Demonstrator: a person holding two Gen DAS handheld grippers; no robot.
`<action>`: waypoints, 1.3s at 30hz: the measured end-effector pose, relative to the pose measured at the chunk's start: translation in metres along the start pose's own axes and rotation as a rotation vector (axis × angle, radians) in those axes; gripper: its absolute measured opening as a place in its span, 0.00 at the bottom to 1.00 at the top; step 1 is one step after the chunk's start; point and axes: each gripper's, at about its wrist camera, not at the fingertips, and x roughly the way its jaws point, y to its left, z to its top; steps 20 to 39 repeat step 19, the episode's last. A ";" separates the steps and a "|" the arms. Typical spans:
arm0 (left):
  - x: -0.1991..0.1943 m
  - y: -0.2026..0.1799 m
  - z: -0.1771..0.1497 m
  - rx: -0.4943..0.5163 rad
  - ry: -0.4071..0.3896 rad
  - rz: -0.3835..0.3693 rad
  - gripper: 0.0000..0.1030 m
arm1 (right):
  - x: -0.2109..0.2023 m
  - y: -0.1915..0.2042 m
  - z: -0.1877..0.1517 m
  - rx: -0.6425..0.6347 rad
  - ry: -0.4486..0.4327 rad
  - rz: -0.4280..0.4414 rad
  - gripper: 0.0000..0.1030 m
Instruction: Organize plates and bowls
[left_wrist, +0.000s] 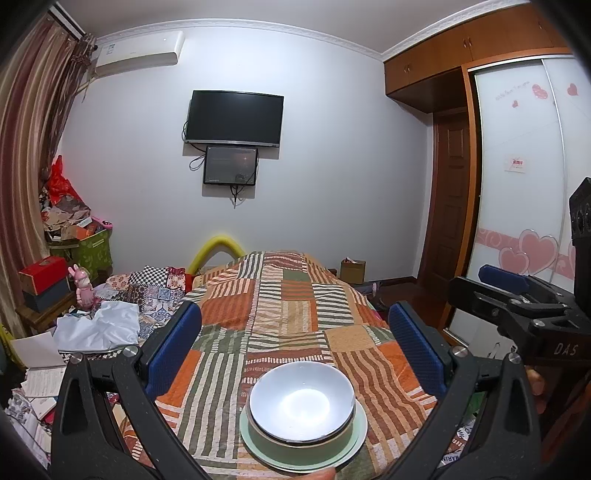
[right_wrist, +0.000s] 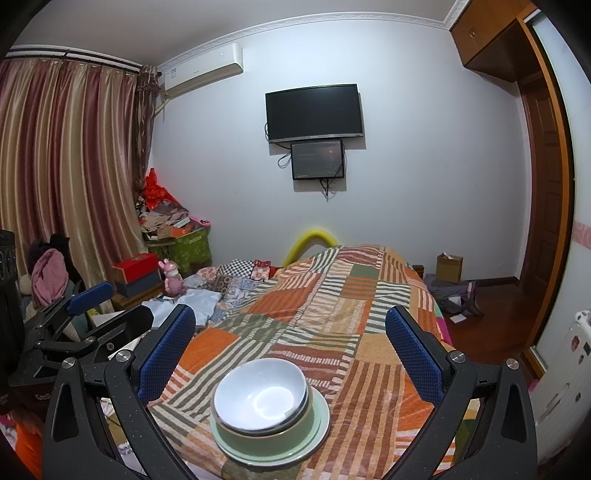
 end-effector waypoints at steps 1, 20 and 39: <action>0.000 0.000 0.000 0.000 -0.001 0.000 1.00 | 0.000 0.000 0.000 0.000 0.000 0.000 1.00; 0.004 0.007 -0.001 -0.021 0.024 0.004 1.00 | 0.003 -0.001 0.000 0.006 0.013 -0.005 1.00; 0.004 0.007 -0.001 -0.021 0.024 0.004 1.00 | 0.003 -0.001 0.000 0.006 0.013 -0.005 1.00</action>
